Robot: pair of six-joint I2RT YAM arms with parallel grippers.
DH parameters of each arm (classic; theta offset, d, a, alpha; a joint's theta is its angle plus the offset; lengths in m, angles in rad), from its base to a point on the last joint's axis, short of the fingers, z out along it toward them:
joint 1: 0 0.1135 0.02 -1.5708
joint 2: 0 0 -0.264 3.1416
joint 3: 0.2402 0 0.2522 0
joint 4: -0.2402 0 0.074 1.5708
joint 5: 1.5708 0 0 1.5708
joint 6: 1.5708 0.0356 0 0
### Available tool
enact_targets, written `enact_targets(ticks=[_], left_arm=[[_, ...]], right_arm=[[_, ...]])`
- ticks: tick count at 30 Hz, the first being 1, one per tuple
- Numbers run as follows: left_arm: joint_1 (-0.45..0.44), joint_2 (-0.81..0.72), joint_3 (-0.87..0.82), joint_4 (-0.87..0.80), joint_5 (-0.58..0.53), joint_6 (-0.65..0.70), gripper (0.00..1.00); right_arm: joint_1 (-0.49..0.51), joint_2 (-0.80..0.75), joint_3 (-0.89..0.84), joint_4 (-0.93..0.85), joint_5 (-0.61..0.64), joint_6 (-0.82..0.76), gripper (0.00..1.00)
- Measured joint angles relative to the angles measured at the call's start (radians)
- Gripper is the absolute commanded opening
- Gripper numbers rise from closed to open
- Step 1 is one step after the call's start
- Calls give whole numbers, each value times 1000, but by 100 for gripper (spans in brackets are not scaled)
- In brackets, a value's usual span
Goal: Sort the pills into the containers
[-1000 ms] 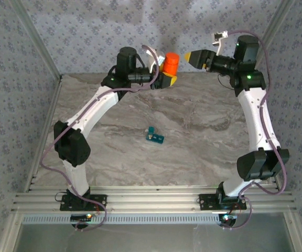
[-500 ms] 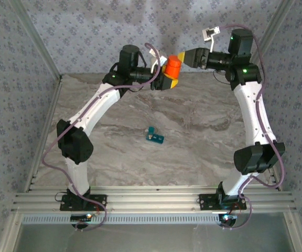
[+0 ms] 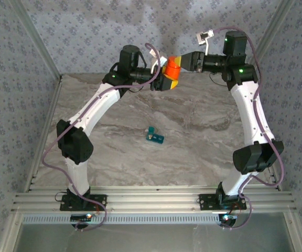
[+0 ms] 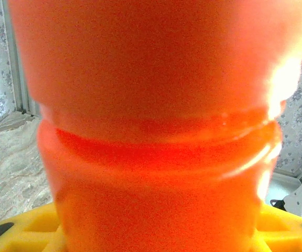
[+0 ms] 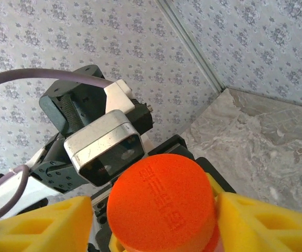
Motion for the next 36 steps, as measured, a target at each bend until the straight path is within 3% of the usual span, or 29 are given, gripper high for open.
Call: enact_targets(ticks=[5,15,26,28,33,36], left_arm=[[0,0,4,-5,4,0,0],[0,9,6,-64,-4,11,0],[-18,-19,-84,-41,-159,87,0],[-20,-26,-112,-21,-178,92,0],[-24,-31,-141,37,-201,98,0],[-24,-39,-167,69,-206,103,0]], right_arm=[[0,0,-1,-4,11,-4,49],[6,-32,-80,32,84,0,44],[42,-110,-241,129,258,39,45],[47,-109,-245,120,274,48,49],[45,-108,-233,80,273,79,74],[29,-114,-227,64,270,91,79]])
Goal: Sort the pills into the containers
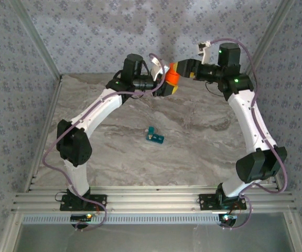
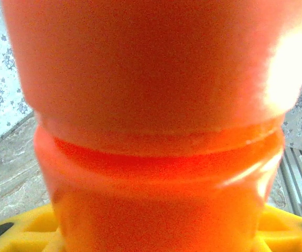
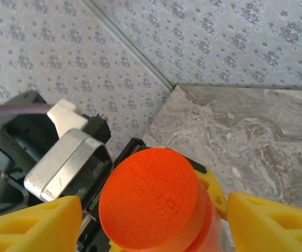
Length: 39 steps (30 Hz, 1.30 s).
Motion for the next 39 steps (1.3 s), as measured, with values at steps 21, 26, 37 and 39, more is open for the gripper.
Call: enact_targets(ticks=[21,26,37,39], left_arm=[[5,-105,-289,-39,-1,282,0],[5,-109,-289,-103,16,339,0],[5,-109,-286,-195,49,388,0],[5,-109,-282,-200,56,388,0]], right_arm=[[-66,-109,-3,-443,53,-285,85],[-31,-58,40,-515,51,-382,85],[70,90,132,-609,91,-489,84],[72,100,147,-616,91,-496,83]])
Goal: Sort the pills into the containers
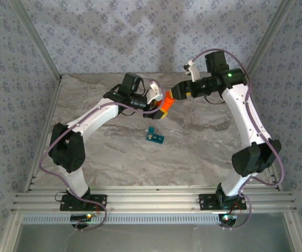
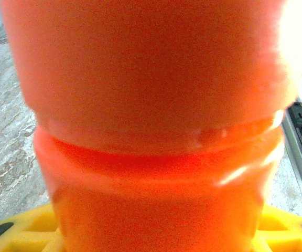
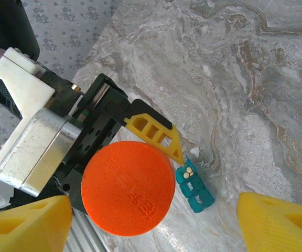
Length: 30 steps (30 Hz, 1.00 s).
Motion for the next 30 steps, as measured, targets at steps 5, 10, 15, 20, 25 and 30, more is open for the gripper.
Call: enact_targets(ticks=[5,10,15,20,25,30], left_arm=[[0,0,16,-8,18,0,0],[0,2,34,-18,31,0,0],[3,11,39,-33,39,0,0],[6,11,45,-51,43,0,0],[7,12,51,-52,45,3,0],[7,12,53,-52,47,7,0]], right_arm=[[8,15,27,-19,-5,-19,83],[14,31,30,-29,-21,-32,82],[19,43,39,-33,-25,-40,81],[23,47,45,-36,-31,-40,81],[21,47,53,-36,-32,-40,81],[3,44,53,-29,-47,-35,83]])
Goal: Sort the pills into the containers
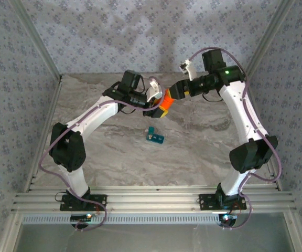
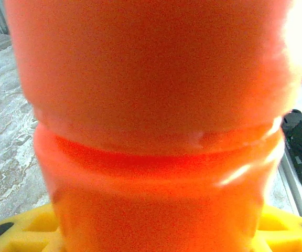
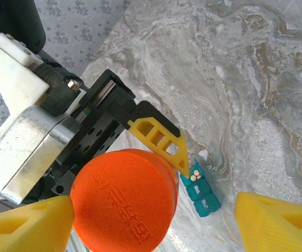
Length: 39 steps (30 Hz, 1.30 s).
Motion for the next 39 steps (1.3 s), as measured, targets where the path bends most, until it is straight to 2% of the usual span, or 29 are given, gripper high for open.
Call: enact_targets(ticks=[14,39], left_arm=[[2,27,52,-37,38,0,0],[3,33,67,-52,50,-1,0]], right_arm=[[9,-30,-5,13,-34,6,83],[25,-25,-13,12,-34,2,73]])
